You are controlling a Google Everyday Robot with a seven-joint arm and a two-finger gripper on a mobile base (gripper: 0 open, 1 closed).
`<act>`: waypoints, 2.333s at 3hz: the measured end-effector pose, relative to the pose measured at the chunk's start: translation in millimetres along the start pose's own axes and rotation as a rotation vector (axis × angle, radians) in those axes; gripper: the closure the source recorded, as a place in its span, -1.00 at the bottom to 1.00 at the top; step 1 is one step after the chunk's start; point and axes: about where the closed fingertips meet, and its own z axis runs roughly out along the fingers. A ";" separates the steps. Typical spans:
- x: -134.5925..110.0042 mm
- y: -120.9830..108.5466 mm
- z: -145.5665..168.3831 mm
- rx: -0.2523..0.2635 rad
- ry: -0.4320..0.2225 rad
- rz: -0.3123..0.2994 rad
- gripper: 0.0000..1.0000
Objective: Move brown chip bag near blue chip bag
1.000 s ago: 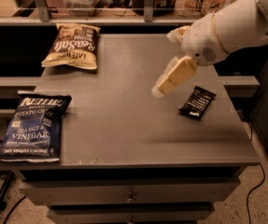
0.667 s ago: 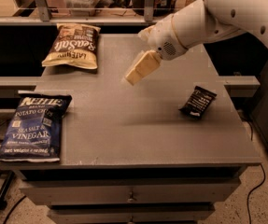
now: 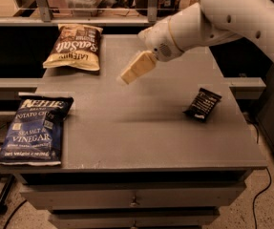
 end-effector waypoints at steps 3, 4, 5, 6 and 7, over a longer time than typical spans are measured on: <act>-37.7 -57.7 104.6 0.110 -0.163 0.114 -1.00; -57.9 -67.3 147.2 0.080 -0.192 0.113 -1.00; -69.2 -70.1 173.8 0.057 -0.192 0.101 -1.00; -73.2 -69.5 199.0 0.026 -0.180 0.098 -1.00; -70.1 -71.5 219.5 0.005 -0.170 0.116 -1.00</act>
Offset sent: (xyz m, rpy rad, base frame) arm 0.0961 0.0773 -0.0256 0.2093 -0.0263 -0.1848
